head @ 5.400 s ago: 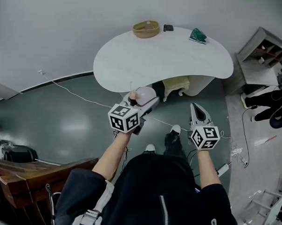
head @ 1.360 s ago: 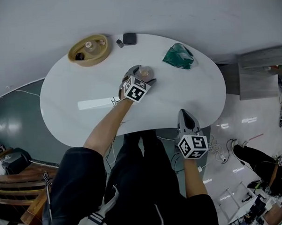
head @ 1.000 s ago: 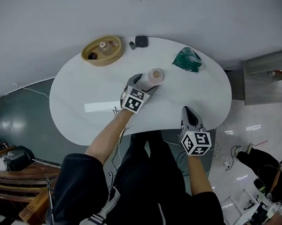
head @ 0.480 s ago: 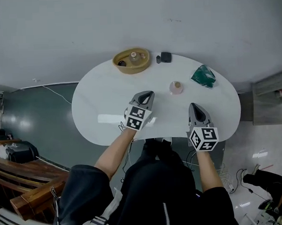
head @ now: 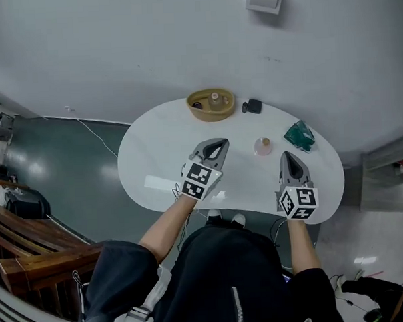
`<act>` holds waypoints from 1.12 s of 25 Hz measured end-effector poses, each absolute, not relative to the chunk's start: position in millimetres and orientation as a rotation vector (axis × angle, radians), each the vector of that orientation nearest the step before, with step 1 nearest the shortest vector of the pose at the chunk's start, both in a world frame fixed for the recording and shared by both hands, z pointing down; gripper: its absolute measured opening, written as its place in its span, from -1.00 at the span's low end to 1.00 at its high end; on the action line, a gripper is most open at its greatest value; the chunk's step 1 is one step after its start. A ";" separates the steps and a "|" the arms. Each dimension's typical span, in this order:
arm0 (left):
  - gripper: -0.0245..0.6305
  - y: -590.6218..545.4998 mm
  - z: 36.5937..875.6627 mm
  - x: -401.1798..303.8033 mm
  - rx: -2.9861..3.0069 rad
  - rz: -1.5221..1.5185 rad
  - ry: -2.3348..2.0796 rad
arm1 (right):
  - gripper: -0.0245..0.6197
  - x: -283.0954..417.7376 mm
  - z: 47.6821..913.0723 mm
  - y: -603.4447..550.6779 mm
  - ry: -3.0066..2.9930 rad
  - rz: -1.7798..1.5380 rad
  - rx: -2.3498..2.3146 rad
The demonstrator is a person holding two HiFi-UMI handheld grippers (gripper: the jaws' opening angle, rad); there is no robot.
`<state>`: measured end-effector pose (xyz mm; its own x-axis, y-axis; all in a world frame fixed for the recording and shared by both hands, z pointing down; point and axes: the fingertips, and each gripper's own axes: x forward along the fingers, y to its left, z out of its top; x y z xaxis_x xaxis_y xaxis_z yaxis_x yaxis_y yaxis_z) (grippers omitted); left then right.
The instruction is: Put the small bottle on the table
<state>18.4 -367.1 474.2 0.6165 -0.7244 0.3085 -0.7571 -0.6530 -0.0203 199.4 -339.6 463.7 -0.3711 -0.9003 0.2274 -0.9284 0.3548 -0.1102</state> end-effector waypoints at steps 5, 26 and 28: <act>-0.92 -367.8 464.1 11.3 2.693 0.363 -1.280 | -0.92 200.6 453.7 -340.7 -2.512 0.292 1.682; -0.92 -370.4 449.2 13.2 2.752 0.300 -1.246 | -0.92 191.6 452.7 -336.5 -2.519 0.303 1.681; -0.92 -370.9 450.2 12.6 2.746 0.296 -1.240 | -0.92 191.5 453.4 -336.2 -2.517 0.305 1.684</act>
